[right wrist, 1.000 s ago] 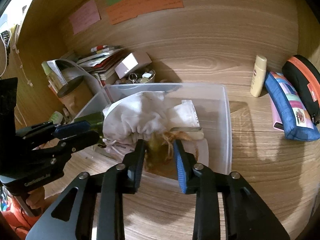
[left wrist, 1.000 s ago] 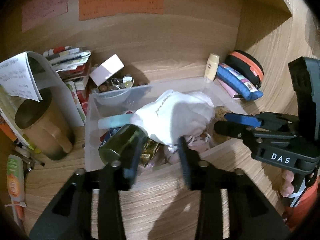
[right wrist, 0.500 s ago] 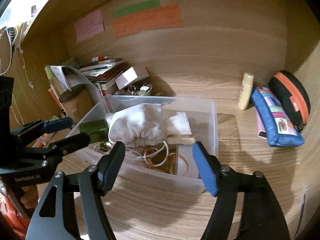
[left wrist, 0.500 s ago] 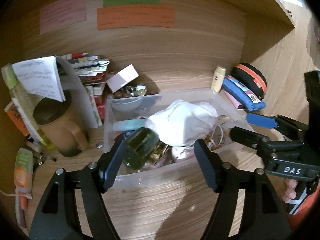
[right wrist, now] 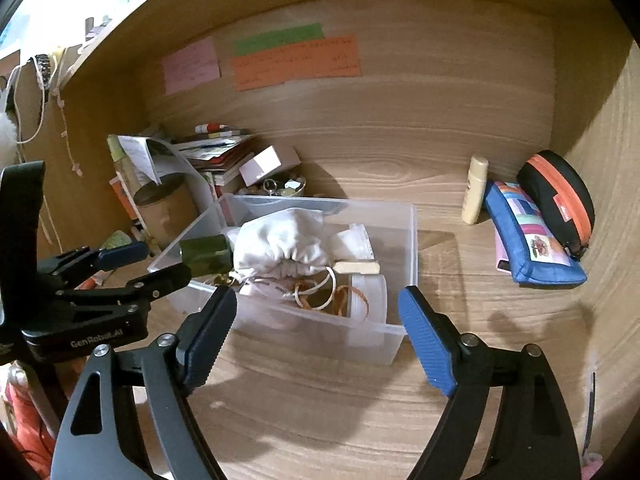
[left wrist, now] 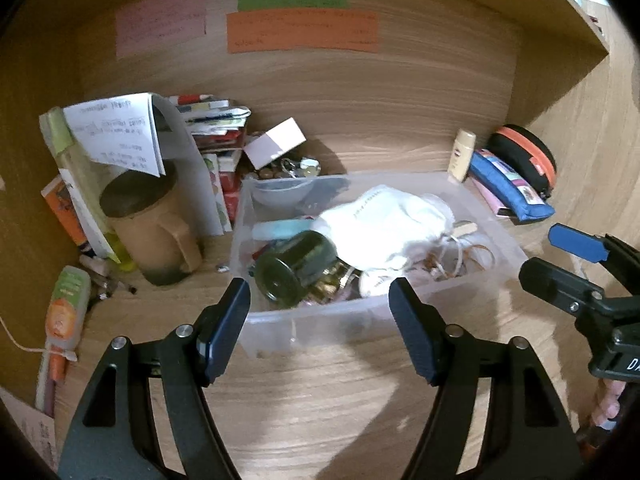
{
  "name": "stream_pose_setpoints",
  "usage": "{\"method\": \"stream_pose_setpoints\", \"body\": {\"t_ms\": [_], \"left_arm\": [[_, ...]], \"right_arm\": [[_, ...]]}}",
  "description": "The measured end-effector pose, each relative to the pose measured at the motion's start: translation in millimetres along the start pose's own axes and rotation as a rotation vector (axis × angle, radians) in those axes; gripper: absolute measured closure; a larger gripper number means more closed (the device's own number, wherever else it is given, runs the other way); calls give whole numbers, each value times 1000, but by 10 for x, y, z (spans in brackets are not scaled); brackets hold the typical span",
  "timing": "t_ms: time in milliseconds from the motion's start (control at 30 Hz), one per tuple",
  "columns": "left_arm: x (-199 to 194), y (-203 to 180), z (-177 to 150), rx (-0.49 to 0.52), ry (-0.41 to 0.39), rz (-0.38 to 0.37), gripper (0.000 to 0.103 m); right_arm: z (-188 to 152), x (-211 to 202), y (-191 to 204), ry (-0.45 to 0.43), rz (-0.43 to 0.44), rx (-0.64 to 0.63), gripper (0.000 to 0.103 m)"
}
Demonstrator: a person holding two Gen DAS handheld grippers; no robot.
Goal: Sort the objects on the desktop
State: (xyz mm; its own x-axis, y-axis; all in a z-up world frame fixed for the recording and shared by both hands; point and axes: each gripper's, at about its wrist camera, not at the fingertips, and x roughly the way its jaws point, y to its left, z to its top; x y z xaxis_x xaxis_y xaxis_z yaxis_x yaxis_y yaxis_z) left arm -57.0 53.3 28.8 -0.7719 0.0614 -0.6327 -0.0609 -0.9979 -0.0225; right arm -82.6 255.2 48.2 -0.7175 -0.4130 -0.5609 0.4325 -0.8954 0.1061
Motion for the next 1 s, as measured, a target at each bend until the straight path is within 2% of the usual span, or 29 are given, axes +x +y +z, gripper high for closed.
{"method": "stream_pose_setpoints", "body": {"t_ms": [100, 133, 333, 567, 833, 1000], "left_arm": [[-6, -28, -10, -8, 6, -13, 11], [-21, -43, -12, -6, -1, -16, 9], [-82, -156, -3, 45, -28, 27, 9], [-85, -206, -16, 66, -30, 43, 9], [-82, -155, -21, 42, -25, 37, 9], [-76, -114, -19, 13, -6, 2, 9]], "right_arm": [[-30, -47, 31, 0, 0, -10, 22], [-39, -64, 43, -1, 0, -14, 22], [-55, -114, 64, -5, -1, -26, 21], [-48, -108, 2, 3, 7, 0, 21], [-60, -80, -37, 19, 12, 21, 20], [-66, -78, -43, 22, 14, 20, 20]]}}
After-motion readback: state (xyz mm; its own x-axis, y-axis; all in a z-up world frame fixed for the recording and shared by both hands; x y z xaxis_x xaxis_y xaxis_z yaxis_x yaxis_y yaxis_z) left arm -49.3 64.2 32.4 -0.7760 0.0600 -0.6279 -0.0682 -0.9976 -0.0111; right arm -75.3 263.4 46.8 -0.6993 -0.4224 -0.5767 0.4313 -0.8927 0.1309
